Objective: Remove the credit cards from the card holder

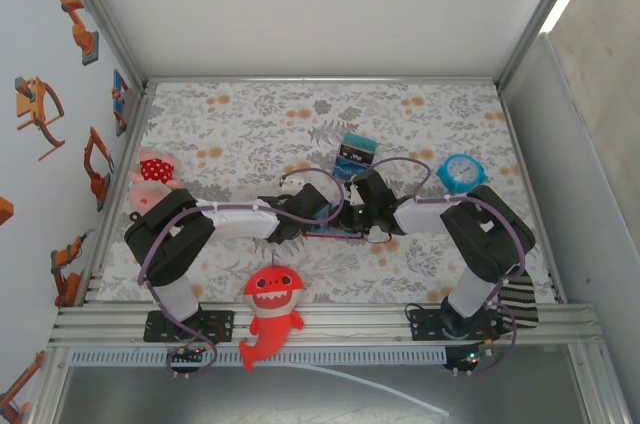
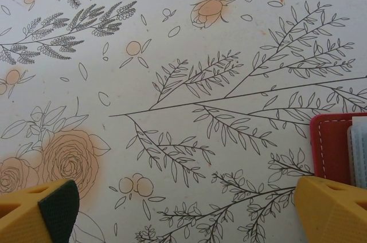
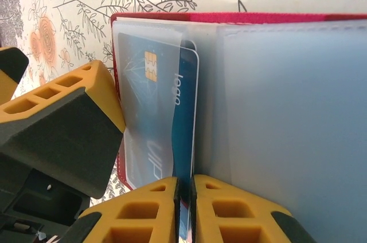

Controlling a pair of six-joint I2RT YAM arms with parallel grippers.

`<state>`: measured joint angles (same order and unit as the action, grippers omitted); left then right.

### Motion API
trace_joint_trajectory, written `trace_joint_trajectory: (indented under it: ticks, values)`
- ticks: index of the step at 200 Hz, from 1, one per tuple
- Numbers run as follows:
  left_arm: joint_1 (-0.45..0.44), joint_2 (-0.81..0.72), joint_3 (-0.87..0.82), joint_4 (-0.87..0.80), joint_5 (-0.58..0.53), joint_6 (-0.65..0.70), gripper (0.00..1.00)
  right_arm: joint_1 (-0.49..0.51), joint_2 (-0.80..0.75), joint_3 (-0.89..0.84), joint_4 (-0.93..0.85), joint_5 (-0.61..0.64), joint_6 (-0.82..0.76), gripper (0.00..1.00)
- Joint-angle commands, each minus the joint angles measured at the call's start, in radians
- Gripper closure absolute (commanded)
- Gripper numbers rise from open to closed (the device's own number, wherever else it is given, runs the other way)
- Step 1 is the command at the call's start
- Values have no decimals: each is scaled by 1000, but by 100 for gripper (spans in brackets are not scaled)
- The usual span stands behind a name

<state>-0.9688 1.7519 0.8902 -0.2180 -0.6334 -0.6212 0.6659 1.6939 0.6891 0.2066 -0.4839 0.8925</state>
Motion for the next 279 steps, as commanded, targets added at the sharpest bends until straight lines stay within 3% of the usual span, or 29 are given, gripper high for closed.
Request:
trace_joint_trajectory:
  ticks: [1, 83, 137, 174, 279]
  values:
    - [-15, 42, 7, -62, 44, 18, 3, 6, 15, -8, 79, -52, 18, 88]
    - [-17, 46, 18, -66, 43, 24, 3, 4, 29, -17, 161, -87, 55, 87]
    - [-17, 43, 21, -75, 38, 23, 3, 3, 21, -25, 175, -90, 58, 100]
    - [-16, 45, 25, -91, 23, 21, 3, -6, -6, -37, 175, -80, 54, 100]
    - [-2, 47, 24, -100, 17, 13, 3, -35, -95, -32, -46, 20, -46, 100]
